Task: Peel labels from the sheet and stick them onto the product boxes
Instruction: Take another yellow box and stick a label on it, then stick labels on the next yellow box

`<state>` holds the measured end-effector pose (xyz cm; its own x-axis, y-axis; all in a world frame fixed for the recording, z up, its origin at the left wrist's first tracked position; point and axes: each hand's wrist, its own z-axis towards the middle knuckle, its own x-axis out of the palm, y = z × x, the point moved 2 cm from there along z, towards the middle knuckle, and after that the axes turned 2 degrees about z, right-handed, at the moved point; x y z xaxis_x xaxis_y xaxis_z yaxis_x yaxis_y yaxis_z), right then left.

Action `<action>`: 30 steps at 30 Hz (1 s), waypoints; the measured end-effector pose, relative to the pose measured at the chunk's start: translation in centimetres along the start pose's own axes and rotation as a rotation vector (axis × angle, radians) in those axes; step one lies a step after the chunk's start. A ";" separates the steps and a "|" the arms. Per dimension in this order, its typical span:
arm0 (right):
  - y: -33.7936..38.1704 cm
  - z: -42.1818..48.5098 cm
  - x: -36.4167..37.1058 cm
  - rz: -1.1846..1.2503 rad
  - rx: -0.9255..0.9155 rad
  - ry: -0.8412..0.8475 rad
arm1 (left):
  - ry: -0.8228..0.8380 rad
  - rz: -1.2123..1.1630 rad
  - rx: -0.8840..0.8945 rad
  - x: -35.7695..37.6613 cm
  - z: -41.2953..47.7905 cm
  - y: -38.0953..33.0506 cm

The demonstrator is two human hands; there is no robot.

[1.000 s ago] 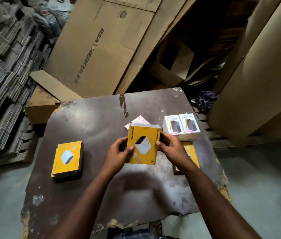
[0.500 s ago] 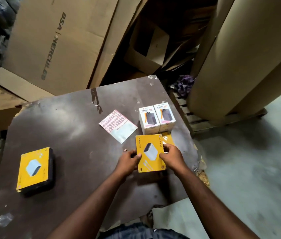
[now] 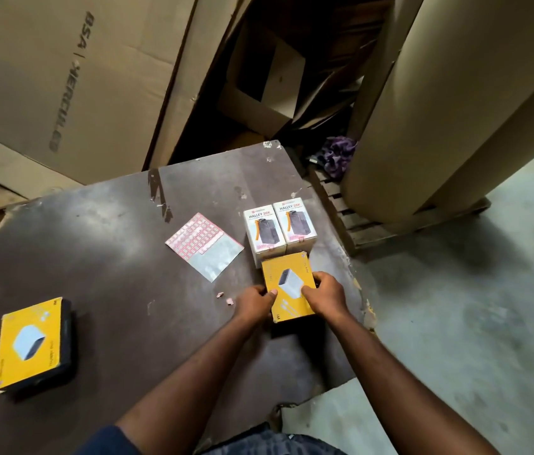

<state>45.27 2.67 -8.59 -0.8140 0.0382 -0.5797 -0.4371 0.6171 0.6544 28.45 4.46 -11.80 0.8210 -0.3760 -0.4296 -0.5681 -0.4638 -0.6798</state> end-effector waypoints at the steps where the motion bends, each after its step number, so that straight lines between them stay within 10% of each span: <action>1: -0.1 0.3 0.1 -0.006 0.002 -0.005 | -0.007 0.015 0.000 0.2 0.1 -0.1; 13: 0.4 0.7 0.6 -0.171 -0.004 -0.044 | -0.005 0.153 0.091 0.2 0.3 -0.4; 19: 4.5 -4.1 3.3 -0.209 -0.297 -0.261 | -0.187 0.016 0.080 -6.1 -0.8 1.6; 30: 13.3 -10.7 18.7 -0.194 -0.561 0.371 | -0.558 0.187 0.104 -24.1 -7.7 11.7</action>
<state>20.13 3.21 -5.56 -0.7345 -0.3643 -0.5725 -0.6380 0.0832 0.7655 1.53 1.94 -4.85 0.6288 0.0475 -0.7761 -0.7209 -0.3385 -0.6048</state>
